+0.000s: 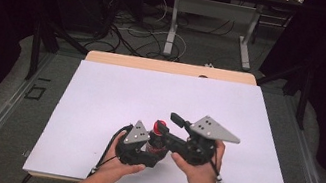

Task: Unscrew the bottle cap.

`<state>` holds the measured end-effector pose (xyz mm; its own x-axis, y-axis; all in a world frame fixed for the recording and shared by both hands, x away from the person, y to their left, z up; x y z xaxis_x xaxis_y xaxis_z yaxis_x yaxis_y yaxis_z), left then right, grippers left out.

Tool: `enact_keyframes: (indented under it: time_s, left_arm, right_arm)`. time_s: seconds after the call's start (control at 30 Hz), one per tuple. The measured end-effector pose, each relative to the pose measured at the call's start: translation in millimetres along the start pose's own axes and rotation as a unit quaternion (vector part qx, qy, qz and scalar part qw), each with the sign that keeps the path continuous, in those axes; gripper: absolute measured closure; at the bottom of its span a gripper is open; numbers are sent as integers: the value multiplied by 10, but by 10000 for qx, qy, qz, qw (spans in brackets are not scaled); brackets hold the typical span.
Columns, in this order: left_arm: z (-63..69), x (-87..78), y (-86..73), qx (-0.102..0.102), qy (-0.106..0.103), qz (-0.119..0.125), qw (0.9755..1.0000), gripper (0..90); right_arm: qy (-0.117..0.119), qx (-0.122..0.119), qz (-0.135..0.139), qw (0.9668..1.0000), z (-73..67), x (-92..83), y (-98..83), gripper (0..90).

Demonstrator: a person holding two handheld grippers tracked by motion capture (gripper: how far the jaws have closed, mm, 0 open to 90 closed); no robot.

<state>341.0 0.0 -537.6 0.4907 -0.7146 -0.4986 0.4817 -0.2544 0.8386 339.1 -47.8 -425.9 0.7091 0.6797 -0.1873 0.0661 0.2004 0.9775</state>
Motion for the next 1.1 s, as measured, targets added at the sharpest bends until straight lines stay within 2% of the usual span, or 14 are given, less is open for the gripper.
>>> enact_keyframes:
  time_s: [0.1, 0.17, 0.27, 0.37, 0.47, 0.5, 0.53, 0.6, 0.63, 0.7, 0.83, 0.9, 1.03, 1.1]
  left_arm:
    - [17, 9, -6, 31, -1, -3, 10000, 293]
    - [27, 7, -8, 57, -21, 5, 10000, 292]
    - [23, -4, -3, 13, -5, 33, 10000, 293]
    - [10, -10, -7, 38, -7, 12, 10000, 293]
    - [21, -17, -5, 7, -79, 35, 10000, 293]
    - [20, -22, 0, 35, -110, 53, 9999, 293]
    - [25, -26, 3, 32, -159, 61, 9998, 293]
    - [38, -34, 4, 70, -192, 64, 9998, 293]
    - [55, -38, 5, 106, -260, 52, 9996, 293]
    - [82, -37, 8, 117, -335, 50, 9994, 294]
    - [97, -31, 4, 133, -404, 30, 9991, 294]
    - [89, -25, -1, 122, -395, 28, 9991, 294]
    - [76, -20, -14, 137, -401, -24, 9991, 294]
    - [67, -21, -23, 84, -367, -50, 9993, 294]
  right_arm:
    - [-2, -157, -59, 9999, -100, 62, -40, 490]
    - [-314, -416, -235, 9984, -121, 136, -99, 519]
    - [-483, -412, -309, 9975, -100, 146, -132, 564]
    - [-342, -395, -251, 9983, -120, 136, -134, 604]
    - [173, -614, -178, 9978, -138, 138, -124, 608]
    - [173, -614, -178, 9978, -138, 138, -124, 608]
    - [708, -695, -126, 9950, -125, 141, -103, 610]
    - [1422, -933, -62, 9854, -120, 132, -94, 610]
    - [1592, -909, -72, 9830, -81, 130, -89, 610]
    - [2213, -954, -19, 9705, -61, 113, -82, 611]
    - [2904, -823, -14, 9534, -9, 108, -89, 611]
    - [3016, -831, -2, 9498, 5, 117, -93, 611]
    - [3096, -869, -9, 9469, -1, 132, -109, 609]
    - [2937, -903, -29, 9516, -6, 151, -117, 595]
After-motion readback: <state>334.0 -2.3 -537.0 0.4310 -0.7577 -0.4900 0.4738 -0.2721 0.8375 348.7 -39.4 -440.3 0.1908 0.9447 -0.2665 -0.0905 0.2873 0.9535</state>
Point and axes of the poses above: each handheld gripper's, and its own axes: x roughly forward along the jaws, y roughly out of its top, z roughly to its right, the point moved 10 cm from there along x, roughly forward along the jaws, and after that the axes turned 11 degrees about -x, right-handed, at the moved point
